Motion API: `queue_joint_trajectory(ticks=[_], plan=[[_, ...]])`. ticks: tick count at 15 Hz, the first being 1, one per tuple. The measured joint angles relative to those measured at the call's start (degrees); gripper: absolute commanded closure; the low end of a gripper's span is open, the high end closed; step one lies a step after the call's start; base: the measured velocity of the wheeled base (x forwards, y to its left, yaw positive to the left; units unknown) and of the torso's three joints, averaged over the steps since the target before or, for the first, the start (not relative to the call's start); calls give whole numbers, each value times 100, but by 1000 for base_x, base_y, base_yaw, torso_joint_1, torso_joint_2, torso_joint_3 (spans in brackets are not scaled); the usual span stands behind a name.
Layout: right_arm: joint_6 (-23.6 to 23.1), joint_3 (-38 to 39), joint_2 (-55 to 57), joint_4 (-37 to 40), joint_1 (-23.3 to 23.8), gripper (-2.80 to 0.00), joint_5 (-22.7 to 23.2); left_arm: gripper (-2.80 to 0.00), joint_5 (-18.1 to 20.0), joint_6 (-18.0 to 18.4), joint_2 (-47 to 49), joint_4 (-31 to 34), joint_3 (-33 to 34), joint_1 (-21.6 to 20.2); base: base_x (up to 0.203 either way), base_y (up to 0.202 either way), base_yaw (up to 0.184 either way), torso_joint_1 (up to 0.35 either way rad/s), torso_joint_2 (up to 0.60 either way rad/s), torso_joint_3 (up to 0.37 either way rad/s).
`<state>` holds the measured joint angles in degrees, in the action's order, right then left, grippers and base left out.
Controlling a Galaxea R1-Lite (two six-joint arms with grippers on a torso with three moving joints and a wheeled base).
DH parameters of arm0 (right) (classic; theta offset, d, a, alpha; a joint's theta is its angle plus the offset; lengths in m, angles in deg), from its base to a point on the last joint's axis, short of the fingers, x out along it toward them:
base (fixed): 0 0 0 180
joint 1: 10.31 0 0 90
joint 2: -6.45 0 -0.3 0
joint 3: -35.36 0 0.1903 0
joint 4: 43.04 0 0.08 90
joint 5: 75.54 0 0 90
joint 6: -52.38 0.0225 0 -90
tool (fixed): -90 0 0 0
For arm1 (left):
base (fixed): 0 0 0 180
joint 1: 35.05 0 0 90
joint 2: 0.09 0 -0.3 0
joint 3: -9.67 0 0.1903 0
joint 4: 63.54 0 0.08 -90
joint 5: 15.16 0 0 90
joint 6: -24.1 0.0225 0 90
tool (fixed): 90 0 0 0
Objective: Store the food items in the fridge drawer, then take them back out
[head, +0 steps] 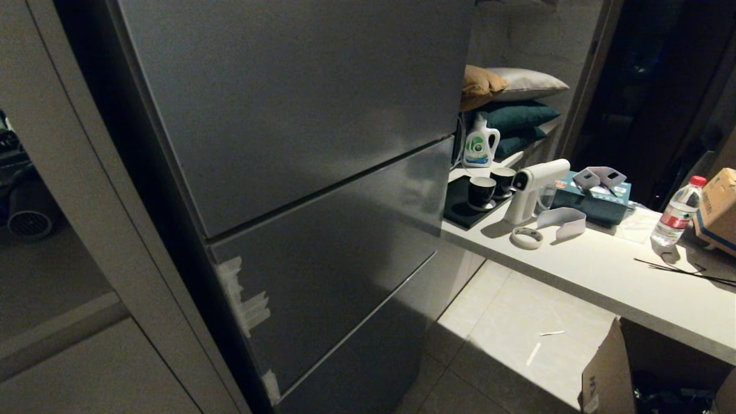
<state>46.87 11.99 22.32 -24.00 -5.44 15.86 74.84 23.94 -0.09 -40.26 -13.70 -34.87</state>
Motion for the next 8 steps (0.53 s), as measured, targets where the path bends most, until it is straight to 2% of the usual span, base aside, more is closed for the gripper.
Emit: queue_joint_trajectory(ticks=[4,8], plan=[[29,0,-15,12,7,0,-4,0,0,0,0,-1,0,0,0,0,0,0,0,0],[94,0,-480,-4,-420,0,-9,0,0,0,0,-2,0,0,0,0,0,0,0,0]])
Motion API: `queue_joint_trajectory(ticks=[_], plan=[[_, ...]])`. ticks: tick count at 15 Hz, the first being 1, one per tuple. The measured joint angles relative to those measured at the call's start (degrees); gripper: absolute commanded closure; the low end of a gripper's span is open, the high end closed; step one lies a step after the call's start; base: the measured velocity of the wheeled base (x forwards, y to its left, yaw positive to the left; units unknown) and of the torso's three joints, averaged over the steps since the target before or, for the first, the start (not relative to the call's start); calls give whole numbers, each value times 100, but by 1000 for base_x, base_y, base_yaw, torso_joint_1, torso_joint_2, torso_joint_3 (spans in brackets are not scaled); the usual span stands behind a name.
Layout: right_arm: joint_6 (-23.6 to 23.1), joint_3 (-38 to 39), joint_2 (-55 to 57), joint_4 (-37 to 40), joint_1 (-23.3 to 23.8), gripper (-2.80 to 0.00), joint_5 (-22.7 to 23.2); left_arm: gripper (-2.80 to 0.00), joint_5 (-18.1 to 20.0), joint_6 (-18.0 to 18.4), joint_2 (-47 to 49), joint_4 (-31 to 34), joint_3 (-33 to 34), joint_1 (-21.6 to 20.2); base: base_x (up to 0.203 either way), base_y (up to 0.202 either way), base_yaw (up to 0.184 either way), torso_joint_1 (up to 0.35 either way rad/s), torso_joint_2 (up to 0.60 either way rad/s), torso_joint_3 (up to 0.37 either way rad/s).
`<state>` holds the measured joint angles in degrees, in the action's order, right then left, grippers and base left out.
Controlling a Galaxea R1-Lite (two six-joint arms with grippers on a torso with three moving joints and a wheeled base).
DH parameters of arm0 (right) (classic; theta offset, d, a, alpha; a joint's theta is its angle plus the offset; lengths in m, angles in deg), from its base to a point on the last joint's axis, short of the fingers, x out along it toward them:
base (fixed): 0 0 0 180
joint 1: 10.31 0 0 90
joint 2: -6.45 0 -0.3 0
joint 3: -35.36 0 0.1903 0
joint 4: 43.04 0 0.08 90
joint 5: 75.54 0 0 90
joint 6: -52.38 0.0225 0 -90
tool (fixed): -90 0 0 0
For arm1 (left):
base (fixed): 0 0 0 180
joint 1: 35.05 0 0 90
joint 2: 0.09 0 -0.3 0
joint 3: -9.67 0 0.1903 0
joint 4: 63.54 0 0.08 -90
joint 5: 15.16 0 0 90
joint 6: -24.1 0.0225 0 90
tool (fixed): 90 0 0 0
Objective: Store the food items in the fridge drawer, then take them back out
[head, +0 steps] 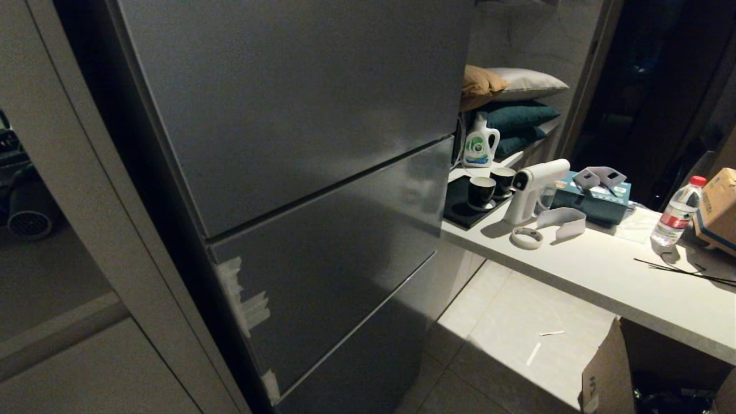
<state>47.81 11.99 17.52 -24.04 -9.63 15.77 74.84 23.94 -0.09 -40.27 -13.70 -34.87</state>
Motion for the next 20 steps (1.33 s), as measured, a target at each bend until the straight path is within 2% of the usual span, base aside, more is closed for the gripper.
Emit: queue_joint_trajectory(ticks=[6,12,20], plan=[[295,0,-1004,-18,-61,0,-44,0,0,0,0,-4,0,0,0,0,0,0,0,0],[248,0,-1104,-14,-58,0,-31,0,0,0,0,-6,0,0,0,0,0,0,0,0],[431,0,-1107,-26,-61,0,-156,0,0,13,0,0,0,2,0,0,0,0,0,0]])
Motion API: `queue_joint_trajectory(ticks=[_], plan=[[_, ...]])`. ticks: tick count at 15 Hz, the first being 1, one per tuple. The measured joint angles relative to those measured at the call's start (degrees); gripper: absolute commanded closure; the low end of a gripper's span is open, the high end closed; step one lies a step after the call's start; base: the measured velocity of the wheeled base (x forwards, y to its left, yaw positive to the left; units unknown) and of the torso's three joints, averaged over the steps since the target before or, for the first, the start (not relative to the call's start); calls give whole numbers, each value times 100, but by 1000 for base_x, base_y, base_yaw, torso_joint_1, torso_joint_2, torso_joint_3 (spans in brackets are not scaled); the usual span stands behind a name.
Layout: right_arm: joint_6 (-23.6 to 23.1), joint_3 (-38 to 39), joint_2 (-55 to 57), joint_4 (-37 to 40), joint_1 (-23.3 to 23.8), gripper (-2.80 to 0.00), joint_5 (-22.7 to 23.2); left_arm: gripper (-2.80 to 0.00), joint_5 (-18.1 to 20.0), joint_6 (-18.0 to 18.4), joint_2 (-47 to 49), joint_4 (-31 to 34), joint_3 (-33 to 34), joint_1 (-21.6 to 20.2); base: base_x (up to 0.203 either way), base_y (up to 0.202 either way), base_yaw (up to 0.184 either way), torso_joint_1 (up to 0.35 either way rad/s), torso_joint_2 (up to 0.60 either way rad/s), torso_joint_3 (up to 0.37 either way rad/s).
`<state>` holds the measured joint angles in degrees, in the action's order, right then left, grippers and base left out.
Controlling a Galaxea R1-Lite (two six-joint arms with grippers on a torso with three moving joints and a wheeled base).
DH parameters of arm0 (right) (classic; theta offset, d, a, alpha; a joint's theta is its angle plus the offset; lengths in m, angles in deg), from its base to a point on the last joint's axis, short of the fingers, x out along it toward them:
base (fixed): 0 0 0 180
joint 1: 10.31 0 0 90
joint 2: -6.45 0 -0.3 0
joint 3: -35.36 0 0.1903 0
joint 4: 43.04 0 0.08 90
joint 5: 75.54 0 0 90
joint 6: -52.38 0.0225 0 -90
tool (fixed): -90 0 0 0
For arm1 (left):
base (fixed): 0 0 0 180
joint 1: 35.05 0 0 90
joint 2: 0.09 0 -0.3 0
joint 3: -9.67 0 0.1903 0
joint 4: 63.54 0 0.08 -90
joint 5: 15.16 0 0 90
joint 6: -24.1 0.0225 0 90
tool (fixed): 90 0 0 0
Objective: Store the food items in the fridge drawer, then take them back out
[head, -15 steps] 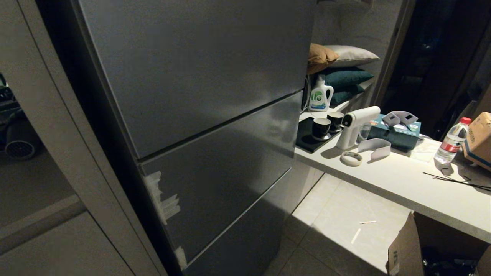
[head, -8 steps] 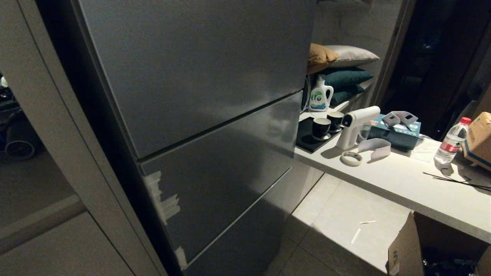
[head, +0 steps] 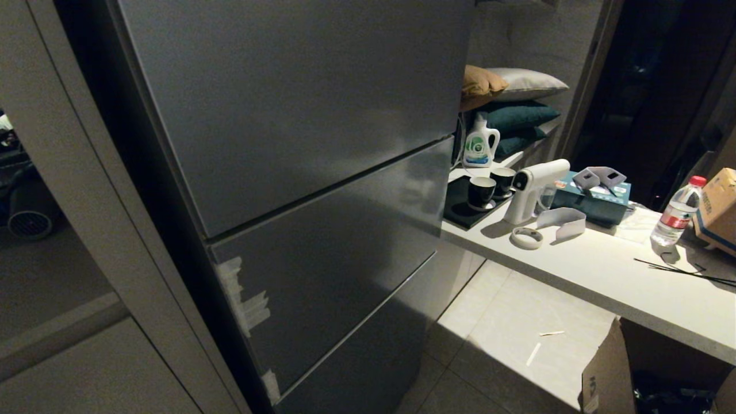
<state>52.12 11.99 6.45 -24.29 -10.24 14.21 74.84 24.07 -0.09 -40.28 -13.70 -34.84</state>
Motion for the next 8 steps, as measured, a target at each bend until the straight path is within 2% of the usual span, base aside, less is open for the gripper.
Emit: queue_joint_trajectory(ticks=[3,5,8], plan=[[50,0,0,0,2,0,-9,0,149,106,10,-252,-111,1,0,0,0,0,0,0],[4,0,0,0,2,0,-5,0,527,106,187,-197,-471,4,0,0,0,0,0,0],[-25,0,0,7,2,0,4,0,1122,31,1004,-94,-848,21,0,0,0,0,0,0]])
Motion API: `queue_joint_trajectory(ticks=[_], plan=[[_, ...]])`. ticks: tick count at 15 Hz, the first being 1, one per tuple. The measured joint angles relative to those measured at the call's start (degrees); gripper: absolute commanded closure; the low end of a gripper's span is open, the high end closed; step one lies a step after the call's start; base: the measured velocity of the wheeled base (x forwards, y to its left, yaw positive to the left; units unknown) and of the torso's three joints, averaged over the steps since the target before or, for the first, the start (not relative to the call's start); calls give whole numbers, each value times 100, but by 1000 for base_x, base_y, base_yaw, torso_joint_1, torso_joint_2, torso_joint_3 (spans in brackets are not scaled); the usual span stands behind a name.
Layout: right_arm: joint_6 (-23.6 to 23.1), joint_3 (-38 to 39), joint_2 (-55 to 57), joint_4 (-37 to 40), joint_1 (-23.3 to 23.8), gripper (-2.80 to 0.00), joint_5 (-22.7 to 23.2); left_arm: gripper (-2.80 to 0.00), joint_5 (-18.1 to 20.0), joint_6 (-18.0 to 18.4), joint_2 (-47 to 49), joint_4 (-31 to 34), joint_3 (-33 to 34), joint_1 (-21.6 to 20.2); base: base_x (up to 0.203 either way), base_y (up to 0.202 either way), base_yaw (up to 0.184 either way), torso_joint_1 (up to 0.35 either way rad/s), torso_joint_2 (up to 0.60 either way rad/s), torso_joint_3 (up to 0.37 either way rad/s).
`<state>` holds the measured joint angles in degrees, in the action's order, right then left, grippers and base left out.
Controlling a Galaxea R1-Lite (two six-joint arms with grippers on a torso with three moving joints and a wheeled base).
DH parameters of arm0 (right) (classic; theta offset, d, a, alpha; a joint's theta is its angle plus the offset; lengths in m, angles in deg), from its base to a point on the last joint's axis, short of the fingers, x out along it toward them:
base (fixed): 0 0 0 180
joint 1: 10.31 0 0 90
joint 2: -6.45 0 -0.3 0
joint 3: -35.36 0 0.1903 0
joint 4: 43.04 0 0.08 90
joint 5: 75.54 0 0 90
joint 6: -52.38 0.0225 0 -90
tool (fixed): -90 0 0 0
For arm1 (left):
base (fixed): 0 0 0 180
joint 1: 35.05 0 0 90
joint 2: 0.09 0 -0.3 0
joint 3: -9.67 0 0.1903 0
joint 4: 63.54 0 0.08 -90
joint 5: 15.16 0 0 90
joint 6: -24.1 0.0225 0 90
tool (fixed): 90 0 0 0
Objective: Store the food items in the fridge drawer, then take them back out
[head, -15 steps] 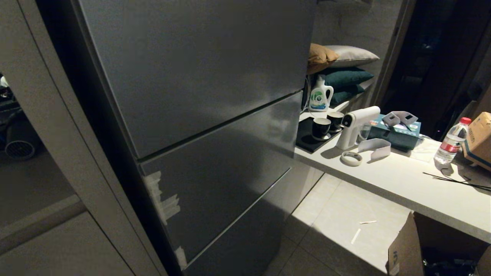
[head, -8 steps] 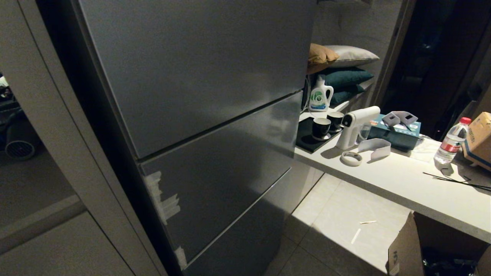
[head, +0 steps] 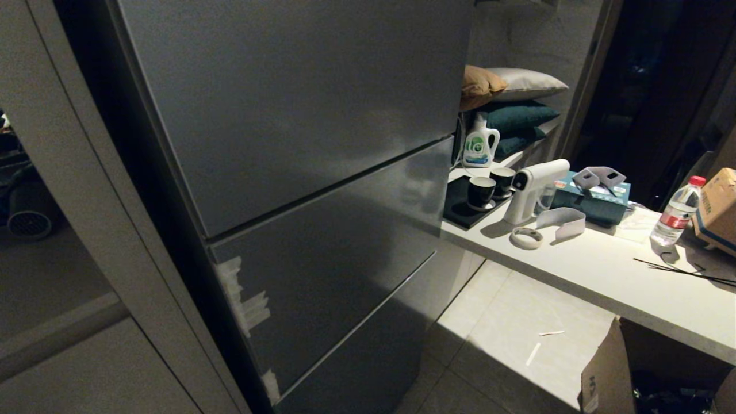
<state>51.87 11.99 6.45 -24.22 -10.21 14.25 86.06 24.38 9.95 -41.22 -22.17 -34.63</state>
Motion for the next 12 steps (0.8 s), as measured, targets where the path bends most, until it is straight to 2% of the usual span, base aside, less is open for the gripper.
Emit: queue_joint_trajectory(ticks=[3,5,6,9,12], plan=[[16,0,0,1,0,0,-4,0,582,-39,1219,-369,-296,13,0,0,0,0,0,0],[43,0,0,1,0,0,-9,0,734,-33,2204,-872,-464,16,0,0,0,0,0,0],[69,0,0,-2,0,0,-10,0,696,-31,2755,-1207,-550,16,0,0,0,0,0,0],[91,0,0,-7,0,0,-37,0,122,-82,4171,-2126,-774,21,0,0,0,0,0,0],[98,0,0,-7,0,0,-41,0,-570,-296,5260,-2944,-982,46,0,0,0,0,0,0]])
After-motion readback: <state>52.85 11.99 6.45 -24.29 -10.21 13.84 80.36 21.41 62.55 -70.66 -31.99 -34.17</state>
